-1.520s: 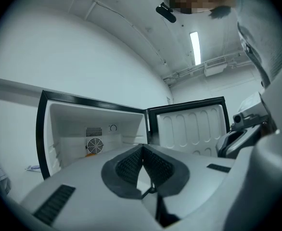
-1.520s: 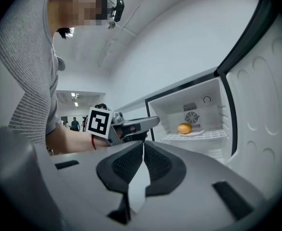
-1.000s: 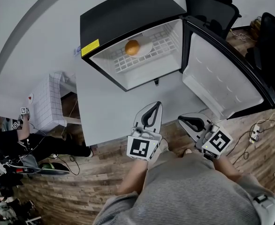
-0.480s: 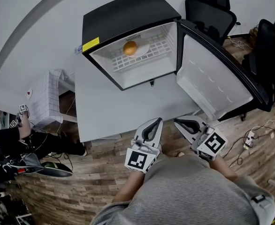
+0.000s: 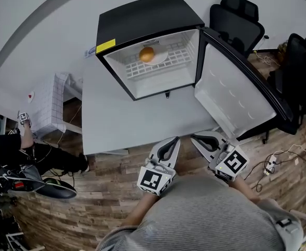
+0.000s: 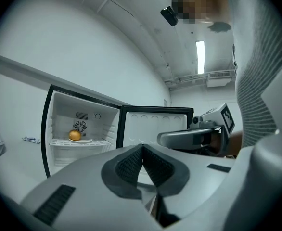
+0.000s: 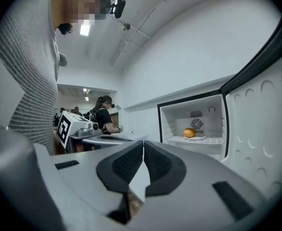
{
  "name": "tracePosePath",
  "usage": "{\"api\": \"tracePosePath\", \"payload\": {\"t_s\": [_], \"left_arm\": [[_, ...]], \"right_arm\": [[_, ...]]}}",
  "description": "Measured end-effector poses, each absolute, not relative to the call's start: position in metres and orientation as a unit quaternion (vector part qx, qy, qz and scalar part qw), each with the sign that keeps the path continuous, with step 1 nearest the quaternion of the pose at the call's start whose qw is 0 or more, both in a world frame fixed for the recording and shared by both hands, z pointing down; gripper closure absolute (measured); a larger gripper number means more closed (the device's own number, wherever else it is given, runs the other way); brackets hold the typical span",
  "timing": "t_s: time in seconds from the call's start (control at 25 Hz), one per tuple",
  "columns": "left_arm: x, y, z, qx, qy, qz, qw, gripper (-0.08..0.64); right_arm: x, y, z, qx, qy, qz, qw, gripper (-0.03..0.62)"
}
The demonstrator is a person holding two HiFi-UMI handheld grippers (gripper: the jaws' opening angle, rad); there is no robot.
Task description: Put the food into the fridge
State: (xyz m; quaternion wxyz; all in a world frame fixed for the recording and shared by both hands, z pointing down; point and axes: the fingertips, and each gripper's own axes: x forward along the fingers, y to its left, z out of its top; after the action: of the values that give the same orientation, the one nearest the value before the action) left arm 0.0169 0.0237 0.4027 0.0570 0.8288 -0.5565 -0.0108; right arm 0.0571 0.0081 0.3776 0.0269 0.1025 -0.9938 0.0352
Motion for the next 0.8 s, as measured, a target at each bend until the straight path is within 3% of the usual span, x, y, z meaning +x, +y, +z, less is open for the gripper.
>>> {"api": "tracePosePath", "payload": {"t_s": [0.8], "left_arm": [[0.009,0.01,0.397,0.831,-0.554,-0.018,0.052,0.549]], "right_arm": [[0.044,0.006,0.373,0.085,-0.996,0.004,0.035,0.58]]}}
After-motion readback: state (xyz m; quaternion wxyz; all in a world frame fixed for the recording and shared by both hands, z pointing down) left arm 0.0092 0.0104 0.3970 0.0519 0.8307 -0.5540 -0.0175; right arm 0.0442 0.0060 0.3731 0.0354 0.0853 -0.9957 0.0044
